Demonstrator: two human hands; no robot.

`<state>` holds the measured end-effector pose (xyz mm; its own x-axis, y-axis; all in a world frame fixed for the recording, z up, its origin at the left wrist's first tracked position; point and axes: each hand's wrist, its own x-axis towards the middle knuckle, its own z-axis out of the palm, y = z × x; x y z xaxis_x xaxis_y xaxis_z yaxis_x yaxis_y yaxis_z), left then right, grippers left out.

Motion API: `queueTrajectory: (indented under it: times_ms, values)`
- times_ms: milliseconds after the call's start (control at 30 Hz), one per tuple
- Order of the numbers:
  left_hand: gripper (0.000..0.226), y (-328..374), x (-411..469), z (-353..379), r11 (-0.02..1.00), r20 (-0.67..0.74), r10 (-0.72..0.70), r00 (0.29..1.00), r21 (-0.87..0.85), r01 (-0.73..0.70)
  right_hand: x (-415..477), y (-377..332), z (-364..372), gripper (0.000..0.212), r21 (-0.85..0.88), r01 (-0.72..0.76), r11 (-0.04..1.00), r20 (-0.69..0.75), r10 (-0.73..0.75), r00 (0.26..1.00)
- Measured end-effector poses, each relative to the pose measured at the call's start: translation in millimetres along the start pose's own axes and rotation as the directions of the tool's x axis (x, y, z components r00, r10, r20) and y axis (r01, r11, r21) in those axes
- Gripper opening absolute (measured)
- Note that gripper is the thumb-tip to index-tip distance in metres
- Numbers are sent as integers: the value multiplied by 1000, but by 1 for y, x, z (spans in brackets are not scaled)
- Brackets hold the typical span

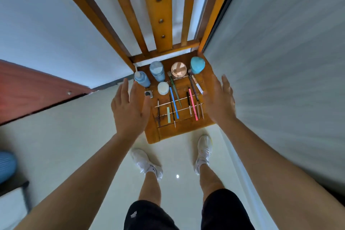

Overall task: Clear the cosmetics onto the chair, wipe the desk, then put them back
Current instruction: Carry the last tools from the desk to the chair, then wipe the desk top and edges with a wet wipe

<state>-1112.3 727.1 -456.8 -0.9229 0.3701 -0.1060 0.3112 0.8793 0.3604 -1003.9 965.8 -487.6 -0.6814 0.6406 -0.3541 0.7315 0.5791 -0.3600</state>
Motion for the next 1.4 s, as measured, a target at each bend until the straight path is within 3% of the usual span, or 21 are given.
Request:
queueTrajectory:
  times_ms: [167, 367, 500, 667, 867, 1033, 1100, 1267, 1400]
  values:
    - [68, 20, 13, -145, 993, -135, 105, 985, 69, -96, -25, -89, -112, 58, 26, 256, 966, -161, -249, 955]
    - [62, 11, 1, -321, 986, -411, 99, 906, 161, -35, -52, -214, -217, 57, -91, 605, 791, -314, -599, 737]
    - [63, -24, -51, -400, 972, -576, -57, 816, 155, 177, -80, -308, -244, 63, -71, 790, 609, -289, -771, 568]
    - [67, -75, -173, -435, 837, -694, -325, 643, 105, 537, -152, -399, -219, 63, 10, 964, 265, -240, -935, 260]
    - [68, -113, -341, -464, 591, -796, -493, 351, -11, 806, -308, -493, -170, 61, 101, 978, -182, -172, -972, -163]
    - [62, -153, -476, -494, 432, -873, -469, 134, -94, 897, -463, -553, -127, 65, 156, 895, -417, -100, -908, -406]
    - [61, -176, -521, -501, 395, -892, -446, 75, -121, 911, -520, -573, -107, 64, 172, 863, -476, -85, -880, -468]
    - [62, -237, -601, -515, 339, -887, -461, 11, -165, 926, -634, -615, -56, 69, 221, 809, -544, -12, -831, -556]
    - [63, -287, -626, -529, 353, -856, -517, 15, -198, 915, -681, -643, -20, 67, 234, 817, -527, 21, -838, -546]
